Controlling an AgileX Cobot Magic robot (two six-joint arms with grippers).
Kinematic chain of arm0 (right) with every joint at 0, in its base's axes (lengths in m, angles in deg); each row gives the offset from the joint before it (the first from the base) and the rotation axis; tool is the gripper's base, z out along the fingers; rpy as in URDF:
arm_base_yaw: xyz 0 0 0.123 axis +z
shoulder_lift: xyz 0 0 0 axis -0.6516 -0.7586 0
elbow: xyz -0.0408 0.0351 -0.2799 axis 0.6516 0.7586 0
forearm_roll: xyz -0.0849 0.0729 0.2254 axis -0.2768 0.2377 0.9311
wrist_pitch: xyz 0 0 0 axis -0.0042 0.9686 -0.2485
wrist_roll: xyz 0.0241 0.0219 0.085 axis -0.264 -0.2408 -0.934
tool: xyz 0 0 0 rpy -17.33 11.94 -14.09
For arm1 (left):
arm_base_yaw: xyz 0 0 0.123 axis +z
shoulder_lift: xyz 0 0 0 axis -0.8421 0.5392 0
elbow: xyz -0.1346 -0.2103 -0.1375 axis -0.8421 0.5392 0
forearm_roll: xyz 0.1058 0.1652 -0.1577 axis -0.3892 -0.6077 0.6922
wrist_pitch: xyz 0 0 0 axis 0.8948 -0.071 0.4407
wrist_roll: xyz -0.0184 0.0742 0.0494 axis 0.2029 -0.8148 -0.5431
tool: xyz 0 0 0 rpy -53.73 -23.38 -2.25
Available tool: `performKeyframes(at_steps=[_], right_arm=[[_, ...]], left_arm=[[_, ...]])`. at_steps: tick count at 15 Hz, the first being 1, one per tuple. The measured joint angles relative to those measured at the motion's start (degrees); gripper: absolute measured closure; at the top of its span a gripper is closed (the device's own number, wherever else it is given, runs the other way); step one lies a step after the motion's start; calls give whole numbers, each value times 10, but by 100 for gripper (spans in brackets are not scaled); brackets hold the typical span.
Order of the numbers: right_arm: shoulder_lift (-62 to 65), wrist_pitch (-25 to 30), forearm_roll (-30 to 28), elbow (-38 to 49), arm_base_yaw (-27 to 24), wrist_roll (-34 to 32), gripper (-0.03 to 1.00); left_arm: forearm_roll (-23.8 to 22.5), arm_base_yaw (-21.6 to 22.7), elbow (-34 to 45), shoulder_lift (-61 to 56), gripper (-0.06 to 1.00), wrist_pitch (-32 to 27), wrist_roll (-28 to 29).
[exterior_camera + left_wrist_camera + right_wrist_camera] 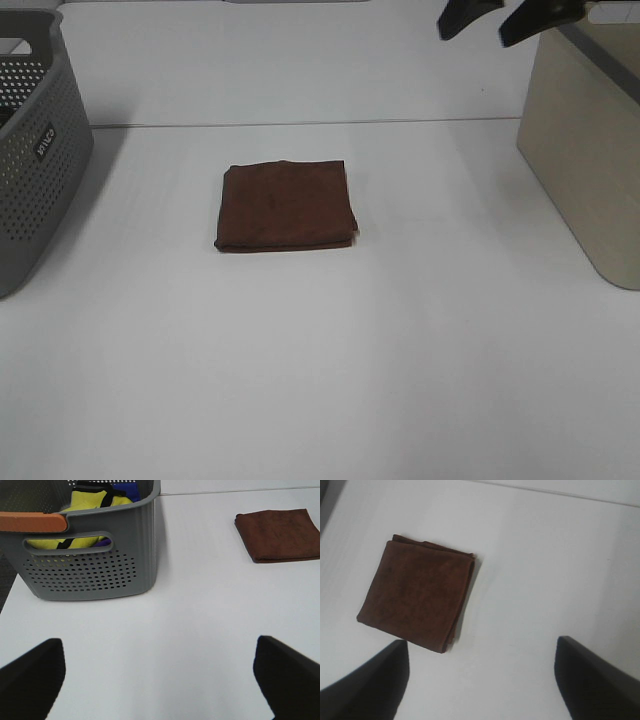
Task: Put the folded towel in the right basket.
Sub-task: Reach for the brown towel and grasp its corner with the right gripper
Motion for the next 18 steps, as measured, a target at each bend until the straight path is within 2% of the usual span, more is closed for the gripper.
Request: performKeyframes(at_steps=[2, 5, 9, 11, 14, 18], right_arm=[[-66, 15, 17, -38, 31, 0, 21], [-172, 59, 72, -108, 37, -2, 21], [-283, 88, 82, -204, 37, -28, 21], [-355, 127, 84, -276, 37, -41, 21], [-394, 134, 93, -295, 37, -41, 21], [-417, 133, 142, -295, 37, -25, 22]], left_arm=[[0, 0, 0, 0, -3, 0, 0], [0, 0, 0, 0, -3, 0, 0], [0, 0, 0, 0, -3, 0, 0], [0, 0, 0, 0, -3, 0, 0], [0, 0, 0, 0, -3, 0, 0], [0, 0, 0, 0, -3, 0, 0]])
